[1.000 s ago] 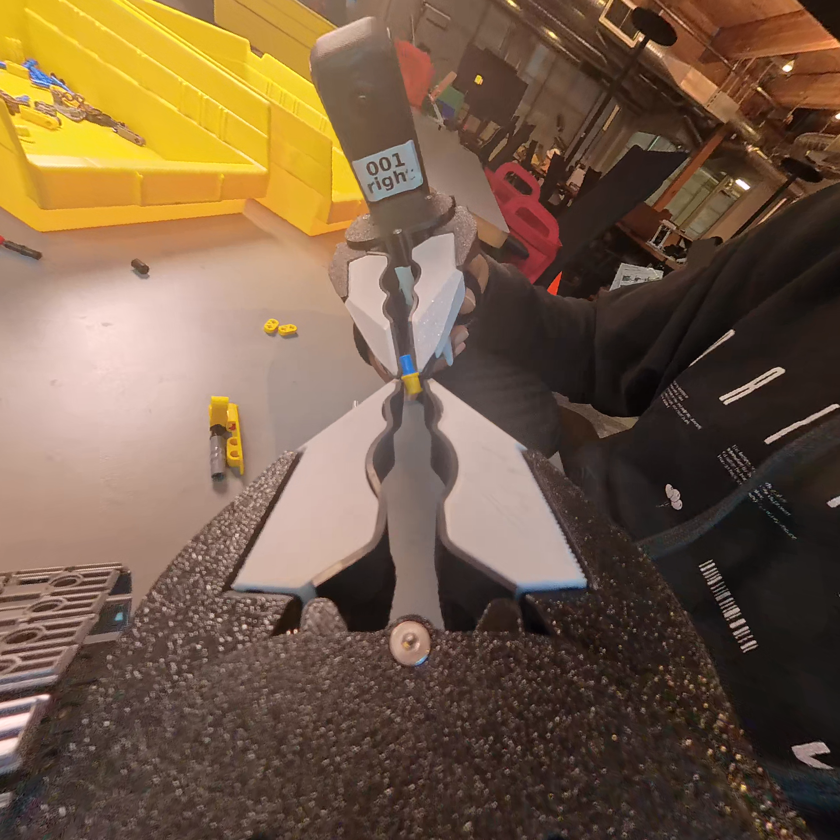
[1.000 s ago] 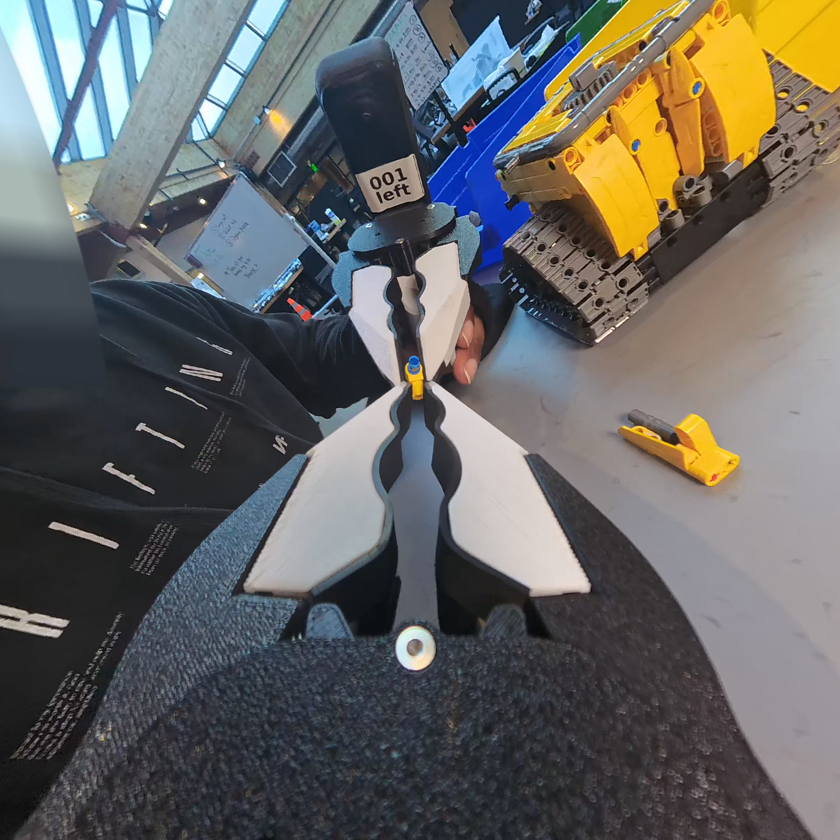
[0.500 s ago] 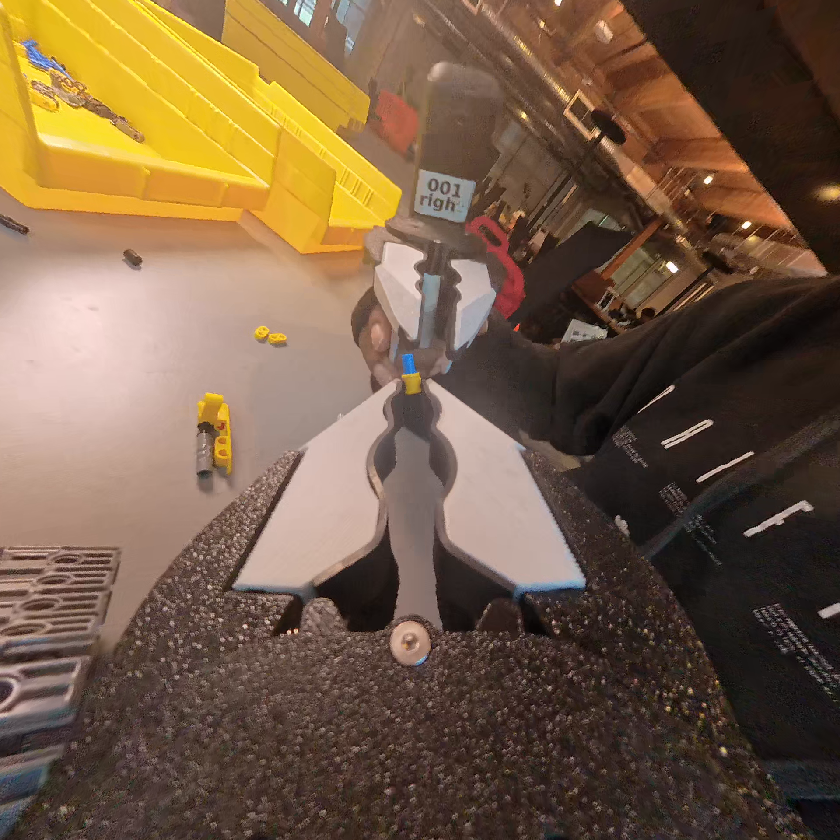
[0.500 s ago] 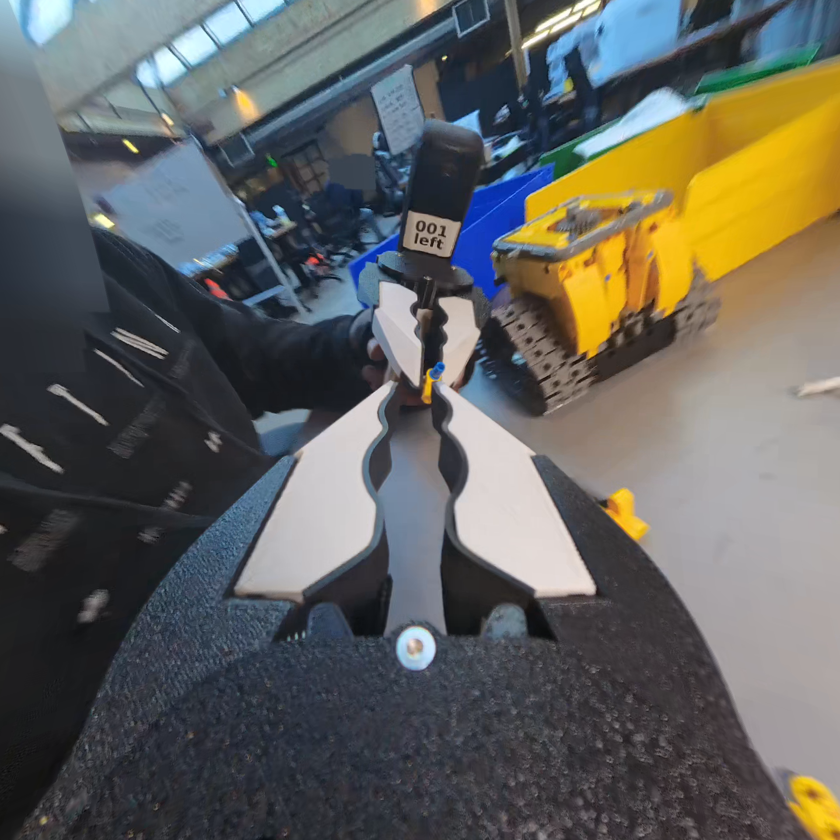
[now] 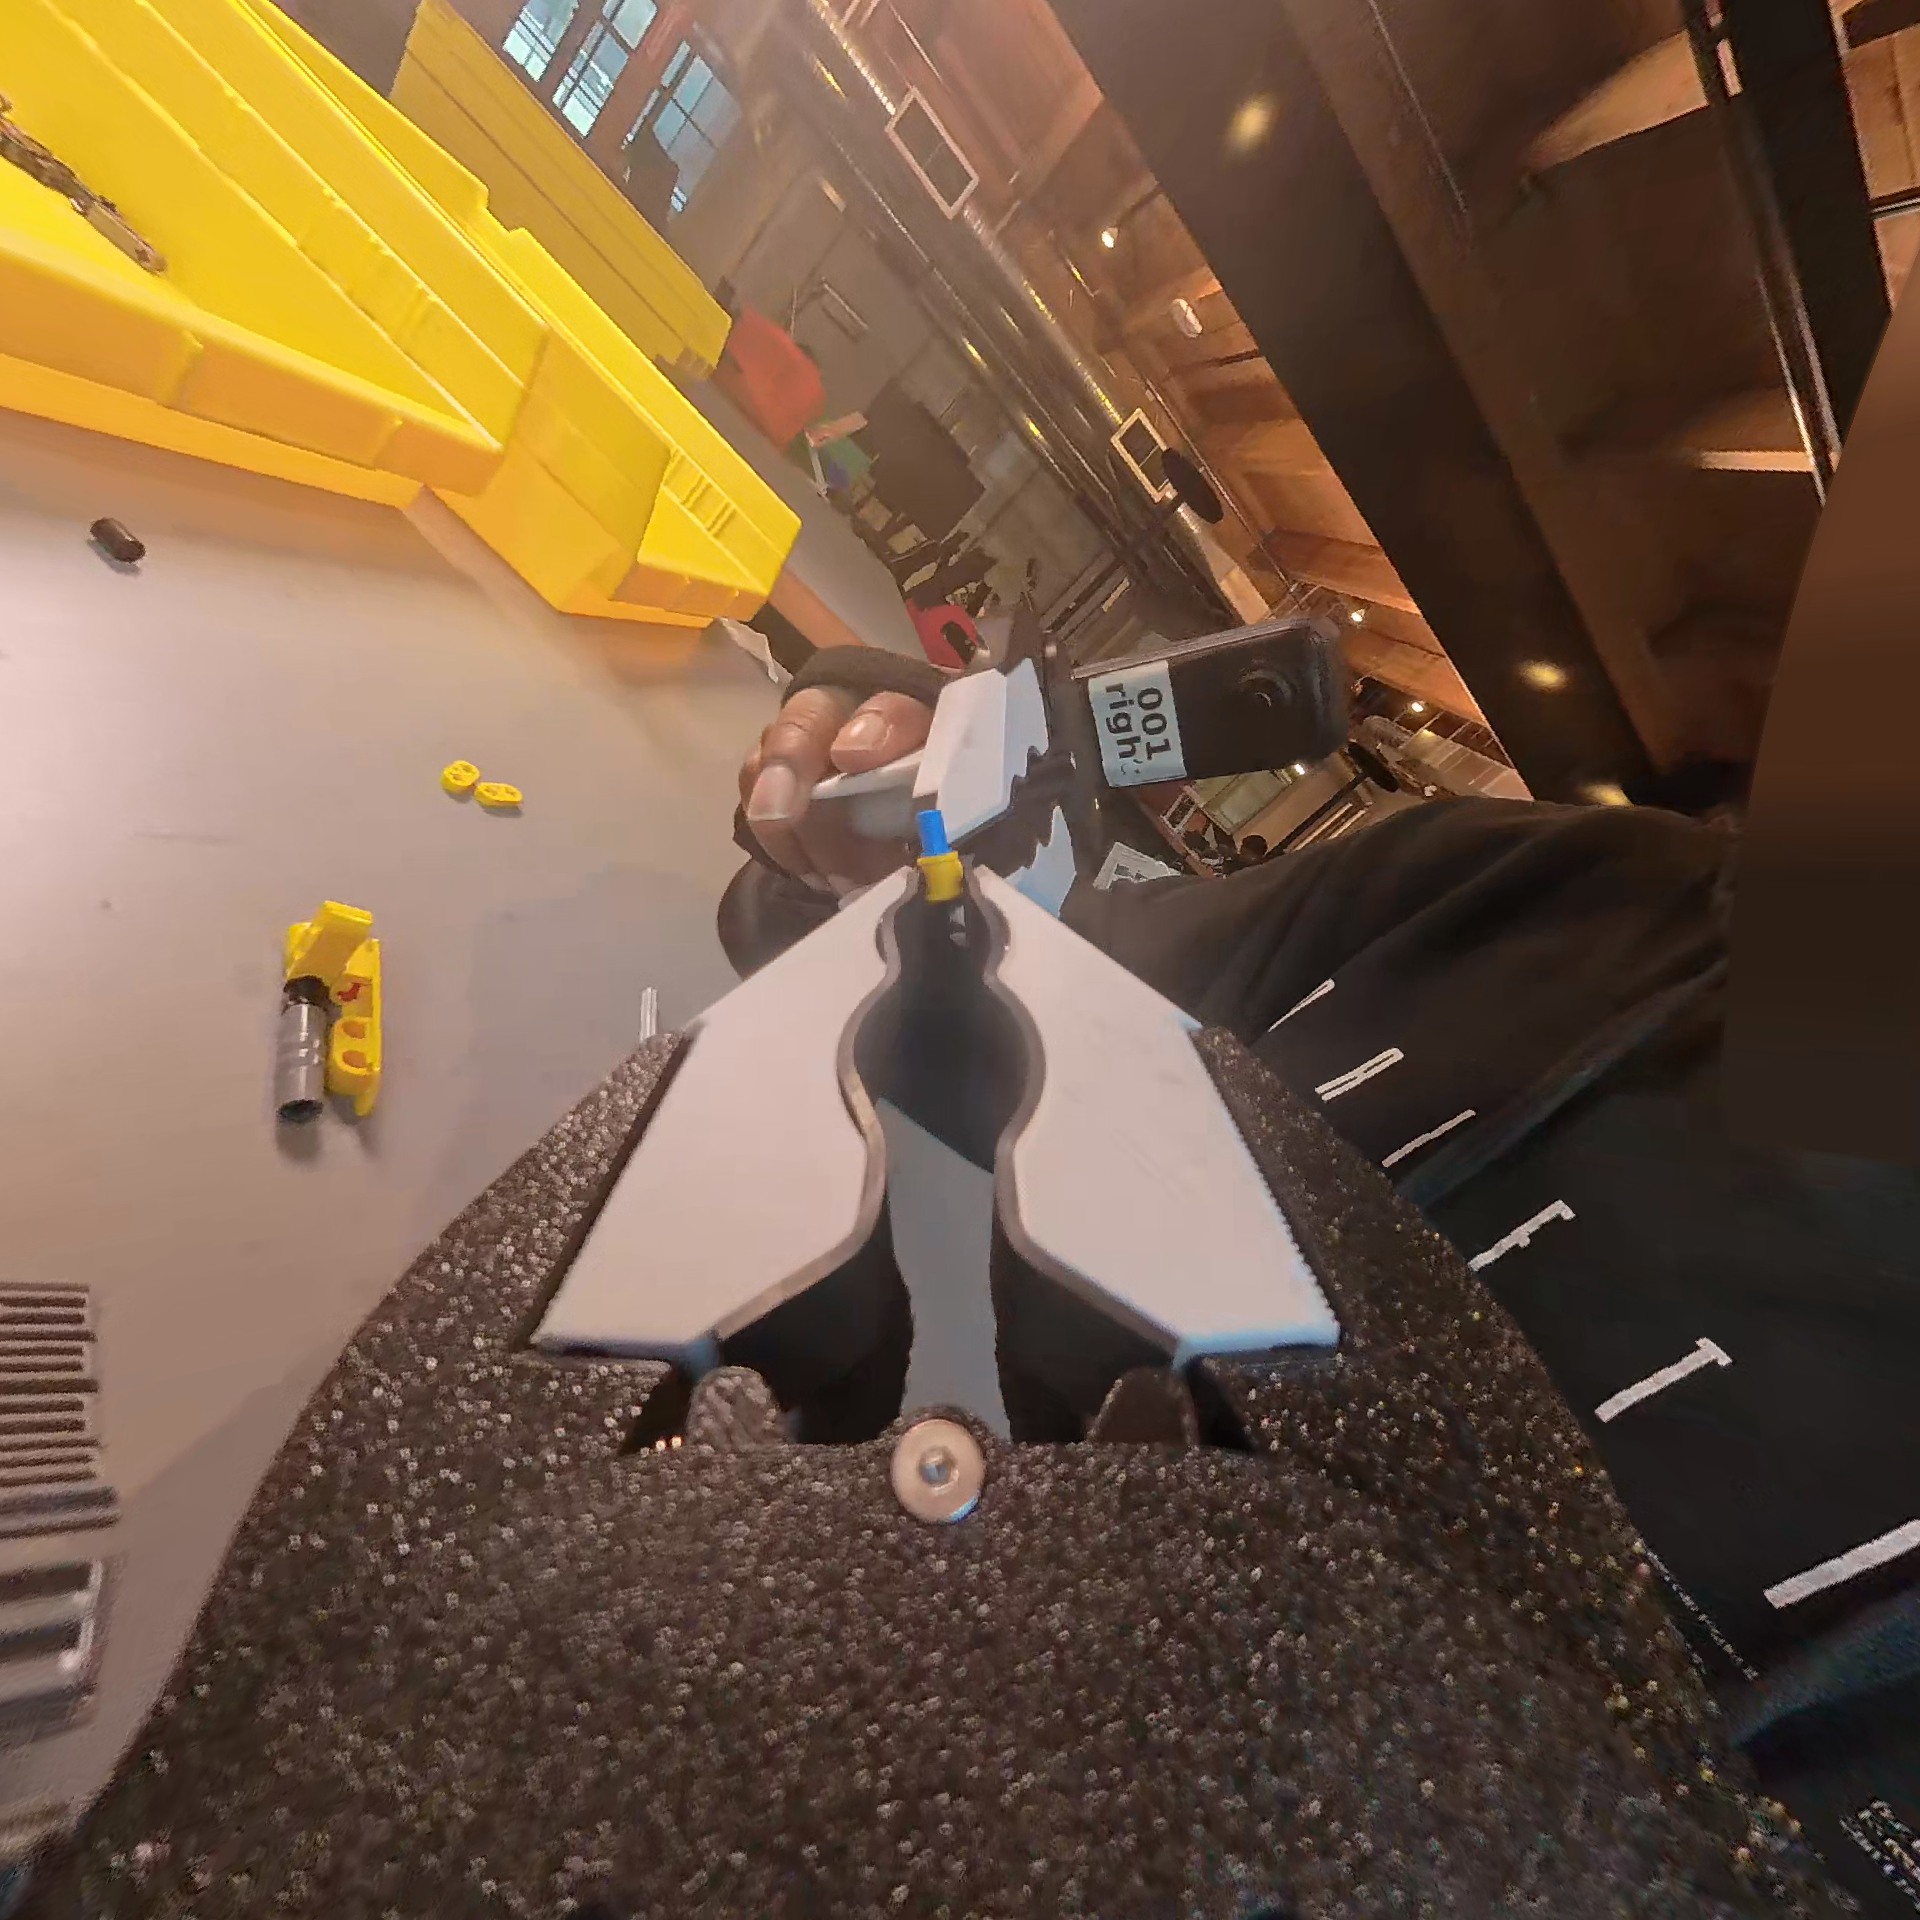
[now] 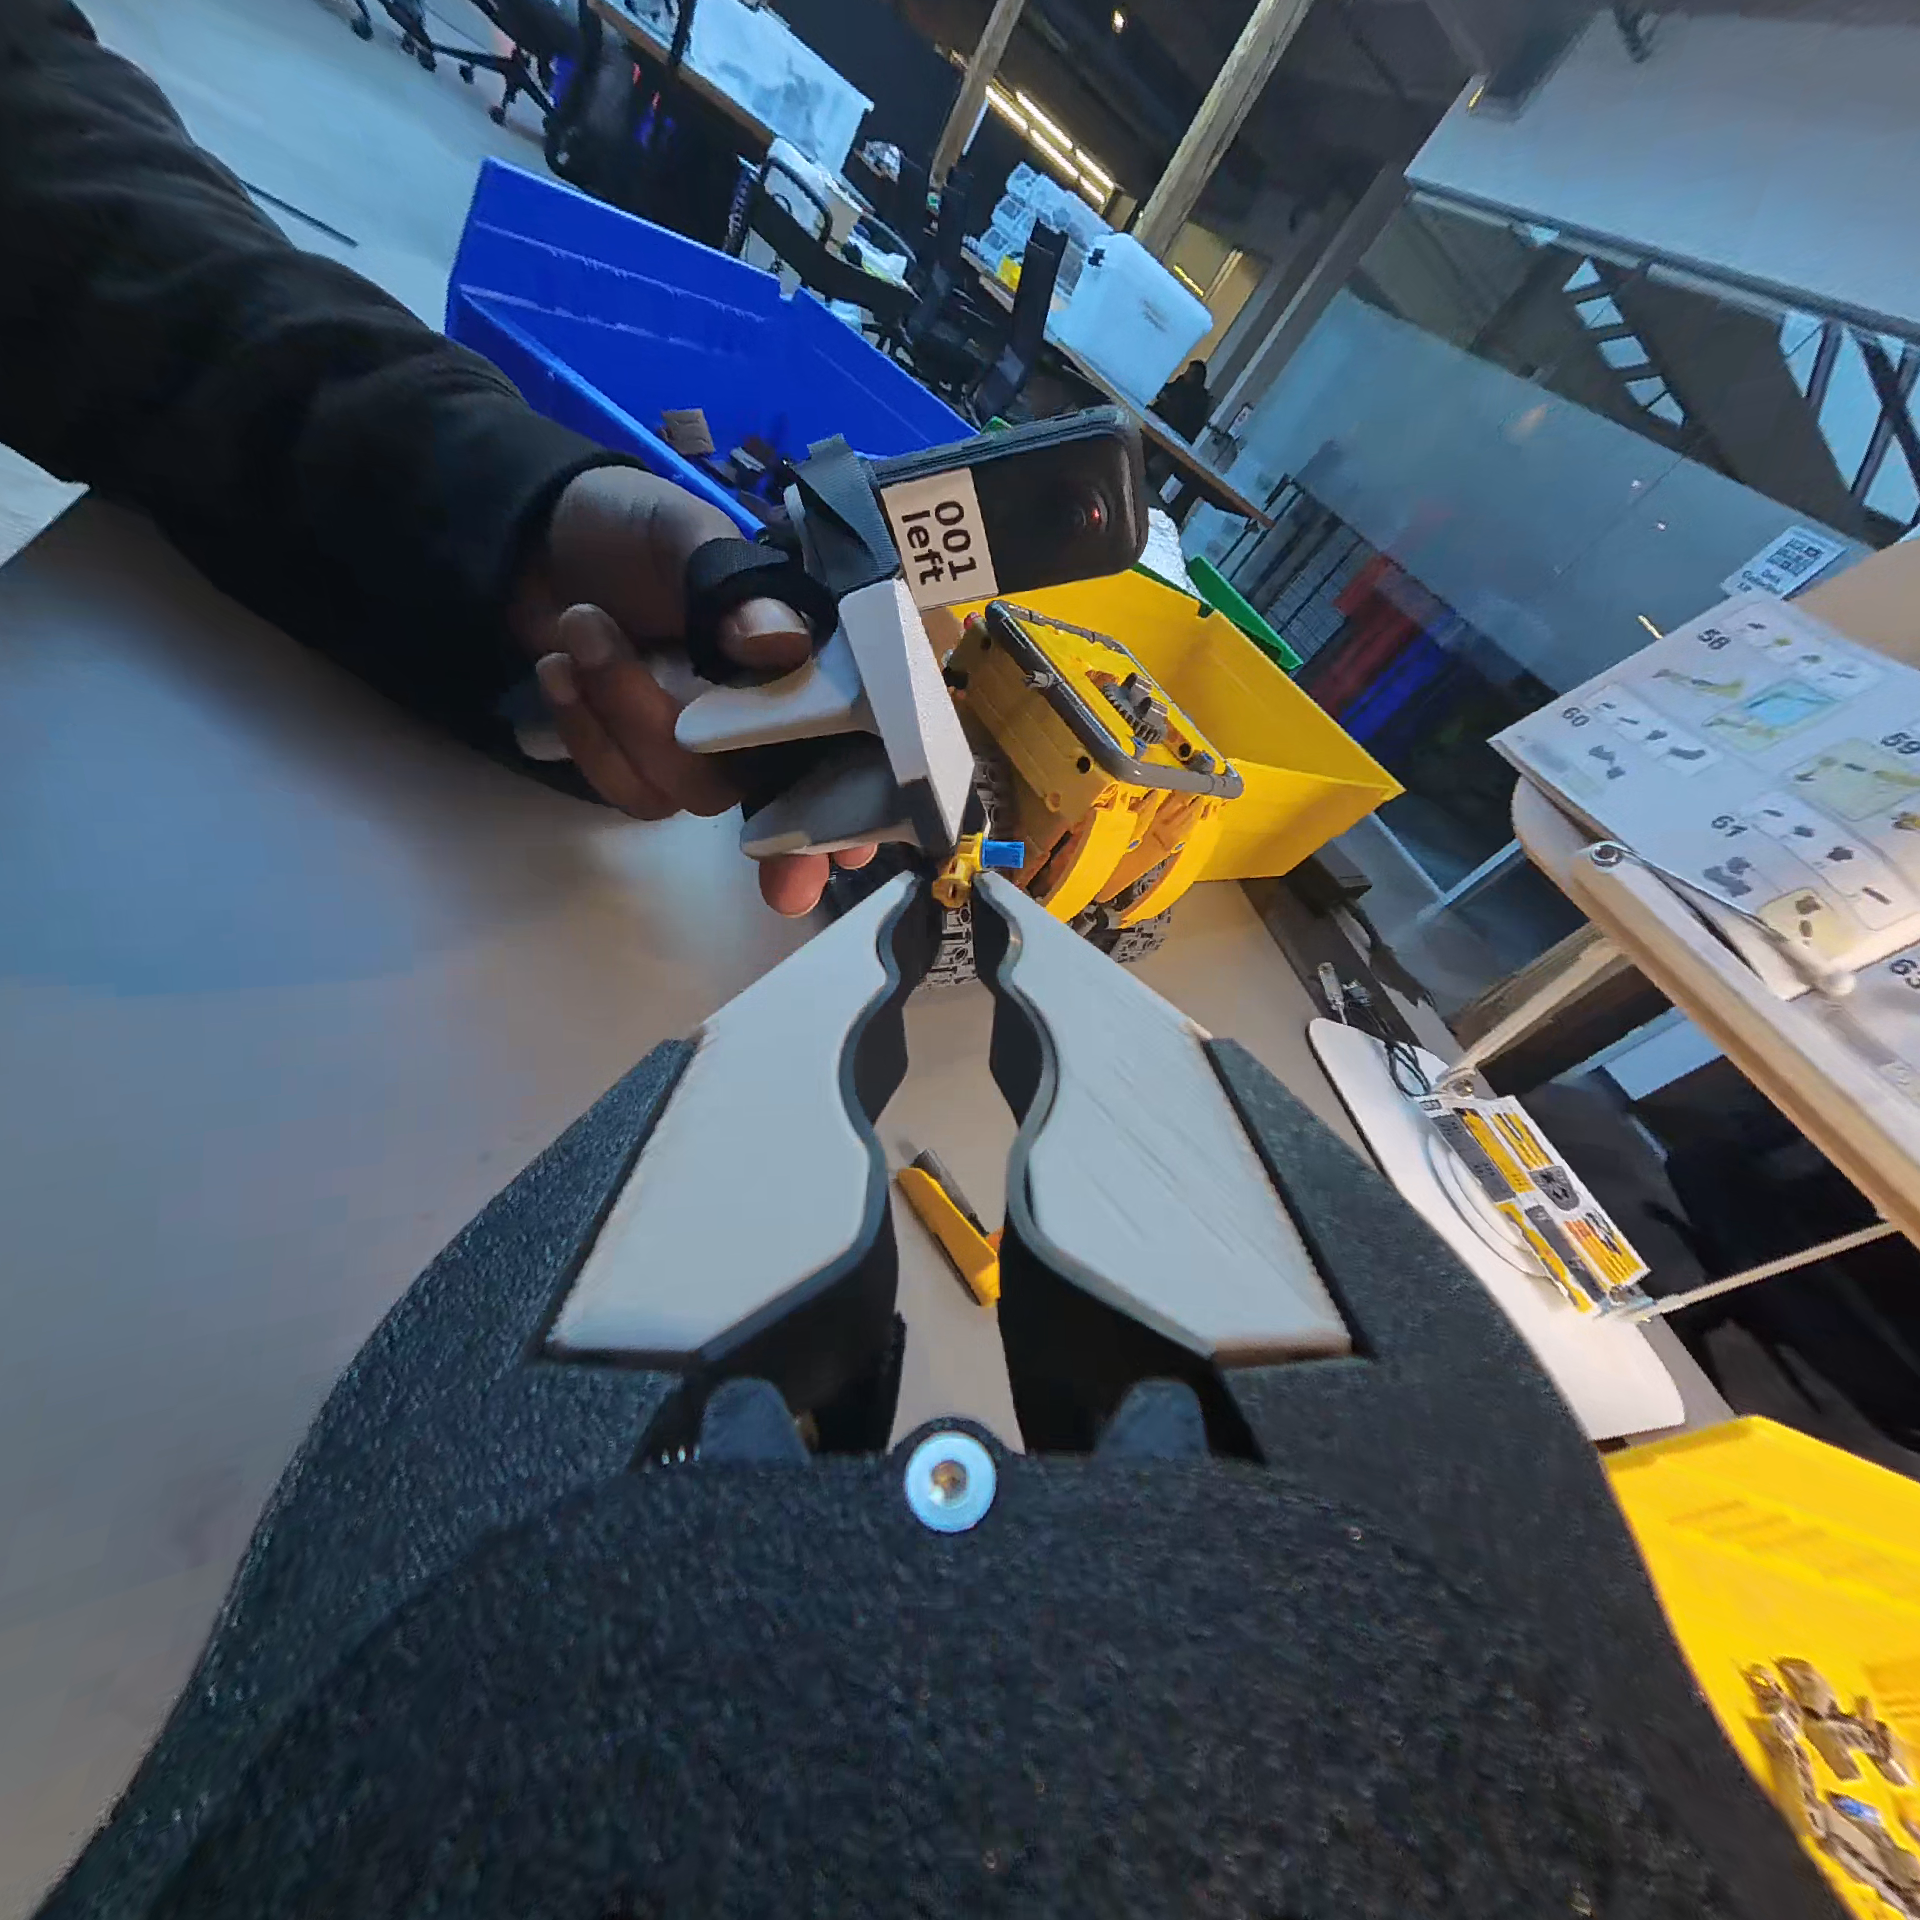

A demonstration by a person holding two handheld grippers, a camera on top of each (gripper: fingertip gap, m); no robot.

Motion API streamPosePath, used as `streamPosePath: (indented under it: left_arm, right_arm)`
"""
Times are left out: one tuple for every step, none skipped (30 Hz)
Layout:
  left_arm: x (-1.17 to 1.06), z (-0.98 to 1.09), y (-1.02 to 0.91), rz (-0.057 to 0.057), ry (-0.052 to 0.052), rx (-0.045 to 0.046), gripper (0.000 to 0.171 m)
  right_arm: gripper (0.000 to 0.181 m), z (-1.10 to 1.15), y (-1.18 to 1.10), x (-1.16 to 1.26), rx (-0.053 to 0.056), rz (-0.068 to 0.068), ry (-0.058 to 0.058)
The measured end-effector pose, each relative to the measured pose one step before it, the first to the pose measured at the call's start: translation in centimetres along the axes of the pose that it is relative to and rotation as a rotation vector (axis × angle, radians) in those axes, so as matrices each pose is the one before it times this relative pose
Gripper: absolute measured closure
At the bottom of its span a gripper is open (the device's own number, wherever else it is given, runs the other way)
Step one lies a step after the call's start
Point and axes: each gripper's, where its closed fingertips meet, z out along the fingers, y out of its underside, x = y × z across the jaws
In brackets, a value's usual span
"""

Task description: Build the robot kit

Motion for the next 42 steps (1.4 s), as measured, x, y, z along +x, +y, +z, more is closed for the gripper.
streamPosePath:
  left_arm:
    - [0.033, 0.032, 0.042, -0.0028, 0.0028, -0.00131, 0.166]
    - [-0.014, 0.019, 0.022, 0.0002, -0.0024, 0.00008, 0.166]
    - [-0.024, -0.003, 0.044, -0.0014, -0.0006, -0.00184, 0.166]
    - [0.066, 0.015, 0.025, -0.0053, 0.0063, -0.00074, 0.166]
    - [0.085, 0.008, 0.012, -0.0054, 0.0073, 0.00027, 0.166]
    - [0.03, 0.021, 0.045, -0.0001, 0.0015, -0.00216, 0.166]
    - [-0.001, 0.025, 0.082, 0.0064, -0.0035, -0.00557, 0.166]
    - [0.008, 0.041, 0.078, 0.0118, -0.0051, -0.00633, 0.166]
    - [0.013, 0.035, 0.065, 0.0135, -0.0064, -0.00621, 0.165]
    - [-0.014, 0.016, 0.067, 0.0132, -0.0067, -0.00645, 0.165]
    - [-0.021, 0.004, 0.091, 0.0081, -0.0045, -0.00641, 0.165]
    - [0.01, -0.005, 0.072, 0.0011, 0.0002, -0.00401, 0.165]
    - [0.022, 0.022, 0.072, -0.0031, 0.0032, -0.00388, 0.165]
    - [0.02, 0.025, 0.092, -0.0027, 0.0031, -0.00413, 0.165]
    - [0.036, 0.044, 0.118, -0.0002, 0.0024, -0.00585, 0.165]
    - [0.049, 0.059, 0.089, 0.001, 0.0018, -0.00471, 0.165]
    - [0.014, 0.05, 0.044, 0.0011, -0.0001, -0.00216, 0.165]
    - [-0.059, 0.035, 0.08, 0.0038, -0.0056, -0.00518, 0.165]
    - [-0.139, 0.036, 0.159, 0.0067, -0.0107, -0.01011, 0.165]
    - [-0.168, 0.055, 0.13, 0.0073, -0.0142, -0.0076, 0.165]
    - [-0.152, 0.044, 0.154, 0.0108, -0.0152, -0.0099, 0.165]
    - [-0.14, 0.078, 0.202, 0.0141, -0.0157, -0.01393, 0.164]
    - [-0.122, 0.084, 0.16, 0.0155, -0.0158, -0.01157, 0.164]
    - [-0.102, 0.094, 0.14, 0.0195, -0.017, -0.01159, 0.164]
    - [-0.146, 0.077, 0.195, 0.024, -0.0219, -0.01607, 0.162]
    - [-0.303, 0.037, 0.11, 0.0292, -0.033, -0.01263, 0.157]
    - [-0.241, -0.016, 0.13, 0.0344, -0.0304, -0.01636, 0.154]
    - [-0.201, -0.044, 0.109, 0.0394, -0.0289, -0.01595, 0.152]
    - [-0.239, -0.043, 0.124, 0.0463, -0.0342, -0.01729, 0.15]
    - [-0.29, -0.037, 0.162, 0.0538, -0.0397, -0.02036, 0.15]
    - [-0.192, -0.015, 0.208, 0.0593, -0.0346, -0.02407, 0.15]
    - [-0.052, 0.023, 0.26, 0.0615, -0.0265, -0.02664, 0.15]
    - [-0.011, 0.084, 0.403, 0.0606, -0.0224, -0.03406, 0.15]
    - [0.074, 0.162, 0.553, 0.0561, -0.0158, -0.04141, 0.15]
    - [0.26, 0.203, 0.659, 0.0498, -0.0011, -0.04678, 0.148]
    - [0.284, 0.202, 0.684, 0.0457, 0.0029, -0.0477, 0.147]
    - [0.273, 0.185, 0.492, 0.0416, 0.0019, -0.03254, 0.146]
    - [0.122, 0.149, 0.337, 0.0329, -0.0066, -0.02192, 0.145]
    - [0.118, 0.168, 0.347, 0.0308, -0.0054, -0.02278, 0.145]
    - [0.053, 0.197, 0.405, 0.0322, -0.0092, -0.02588, 0.145]
    - [-0.038, 0.266, 0.44, 0.0298, -0.0154, -0.02698, 0.146]
    - [0.006, 0.283, 0.358, 0.0219, -0.0107, -0.02451, 0.148]
  right_arm:
    - [0.174, -0.017, -0.003, 0.028, 0.0001, -0.0047, 0.0042]
    - [0.174, -0.006, 0.043, -0.021, -0.0026, -0.0048, 0.0005]
    - [0.175, -0.01, 0.018, -0.032, -0.0009, -0.0026, -0.0016]
    - [0.175, -0.027, -0.071, -0.036, 0.0058, 0.0002, -0.0011]
    - [0.175, -0.026, -0.076, -0.036, 0.0073, 0.0083, -0.004]
    - [0.175, -0.037, -0.014, -0.055, 0.0055, 0.0185, -0.0105]
    - [0.175, -0.046, 0.02, -0.069, 0.0068, 0.0271, -0.0156]
    - [0.175, -0.067, 0.004, -0.073, 0.0086, 0.0292, -0.017]
    - [0.174, -0.072, 0.022, -0.082, 0.0068, 0.0236, -0.0165]
    - [0.174, -0.058, 0.051, -0.1, 0.0027, 0.0147, -0.0149]
    - [0.174, -0.051, 0.058, -0.089, -0.0004, 0.0057, -0.0105]
    - [0.174, -0.019, 0.018, -0.074, -0.0006, -0.0001, -0.0064]
    - [0.174, -0.03, 0.025, -0.088, -0.0012, 0.0021, -0.0078]
    - [0.175, -0.038, 0.012, -0.086, 0.0, 0.0053, -0.0097]
    - [0.175, -0.067, 0.031, -0.114, 0.0011, 0.0069, -0.0121]
    - [0.174, -0.069, 0.007, -0.068, 0.0018, 0.0068, -0.0101]
    - [0.175, -0.052, 0.027, -0.036, -0.0002, 0.0058, -0.0059]
    - [0.175, -0.018, 0.119, -0.047, -0.0072, 0.0024, -0.0064]
    - [0.175, -0.013, 0.19, -0.067, -0.0118, -0.0025, -0.007]
    - [0.174, -0.008, 0.204, -0.034, -0.0116, -0.0019, -0.0038]
    - [0.175, -0.003, 0.194, -0.082, -0.0106, 0.0052, -0.0084]
    - [0.174, -0.036, 0.194, -0.1, -0.0089, 0.0092, -0.0123]
    - [0.174, -0.047, 0.143, -0.065, -0.0049, 0.0106, -0.0106]
    - [0.174, -0.056, 0.146, -0.071, -0.0041, 0.0131, -0.0123]
    - [0.174, -0.033, 0.172, -0.113, -0.006, 0.0155, -0.0167]
    - [0.174, -0.019, 0.158, -0.121, -0.0042, 0.0189, -0.017]
    - [0.174, -0.002, 0.19, -0.123, -0.0058, 0.02, -0.0172]
    - [0.174, 0.044, 0.28, -0.15, -0.0113, 0.0198, -0.0197]
    - [0.174, 0.09, 0.42, -0.238, -0.021, 0.0178, -0.0233]
    - [0.174, 0.155, 0.562, -0.349, -0.0286, 0.0139, -0.0274]
    - [0.174, 0.221, 0.68, -0.37, -0.0362, 0.0103, -0.0258]
    - [0.174, 0.298, 0.735, -0.305, -0.0409, 0.0056, -0.0195]
    - [0.174, 0.317, 0.57, -0.177, -0.033, -0.0006, -0.0103]
    - [0.174, 0.302, 0.383, -0.17, -0.0242, -0.0009, -0.0105]
    - [0.174, 0.234, 0.26, -0.146, -0.0201, -0.0006, -0.0116]
    - [0.174, 0.162, 0.193, -0.118, -0.0152, 0.0001, -0.0117]
    - [0.174, 0.077, 0.091, -0.031, -0.0057, 0.0013, -0.0062]
    - [0.174, 0.015, 0.033, -0.098, 0.0003, 0.0034, -0.0097]
    - [0.174, 0.0, 0.037, -0.113, -0.0003, 0.0042, -0.0111]
    - [0.174, 0.01, 0.026, -0.093, -0.0001, 0.0027, -0.0093]
    - [0.174, 0.042, 0.007, -0.116, -0.0006, 0.0006, -0.0099]
    - [0.174, 0.063, 0.045, -0.084, -0.0037, -0.0017, -0.0071]
